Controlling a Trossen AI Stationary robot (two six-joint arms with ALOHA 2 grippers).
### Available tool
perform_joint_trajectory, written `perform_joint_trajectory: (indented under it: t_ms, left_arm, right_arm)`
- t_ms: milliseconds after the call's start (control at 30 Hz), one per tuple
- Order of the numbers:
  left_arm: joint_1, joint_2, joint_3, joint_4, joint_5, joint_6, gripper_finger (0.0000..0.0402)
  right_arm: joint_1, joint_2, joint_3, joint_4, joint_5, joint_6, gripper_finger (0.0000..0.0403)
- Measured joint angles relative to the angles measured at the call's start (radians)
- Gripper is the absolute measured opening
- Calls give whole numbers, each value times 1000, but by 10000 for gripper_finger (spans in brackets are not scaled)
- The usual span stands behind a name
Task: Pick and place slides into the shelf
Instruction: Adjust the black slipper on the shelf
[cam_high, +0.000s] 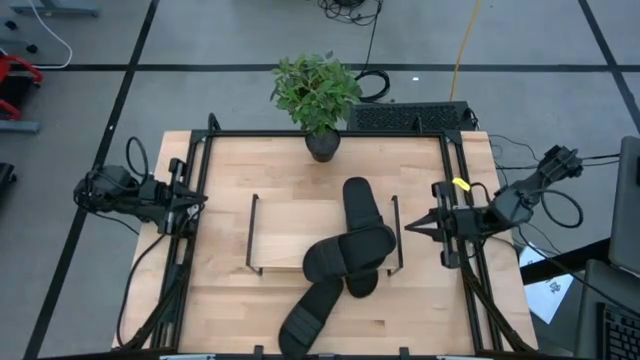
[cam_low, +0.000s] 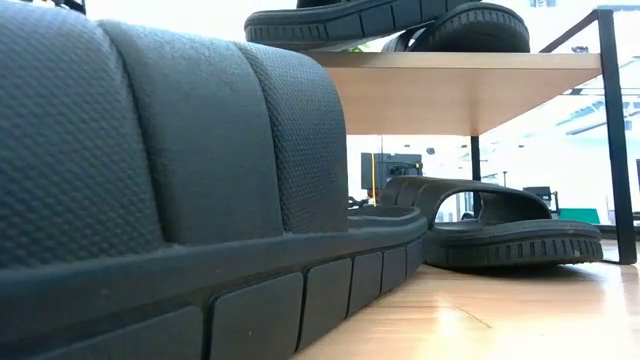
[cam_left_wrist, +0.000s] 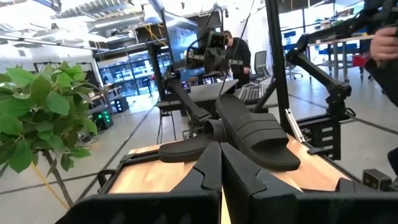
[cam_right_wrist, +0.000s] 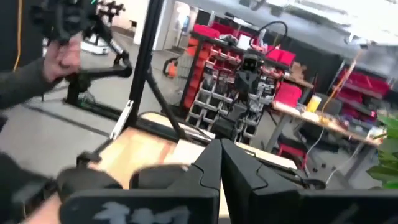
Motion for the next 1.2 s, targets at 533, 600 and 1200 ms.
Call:
perform_joint_trajectory:
  t_ms: [533,600,1200]
  left_arm:
    - [0,0,0,0,3,-26,5]
    - [0,0,0,0,4,-34,5]
    - [0,0,0,-1,5,-82,5]
  right_arm:
    - [-187,480,615,-440,-217,339,0]
    - [-200,540,674,-464,-211,354,3]
    - [-155,723,723,-678,-82,16,266]
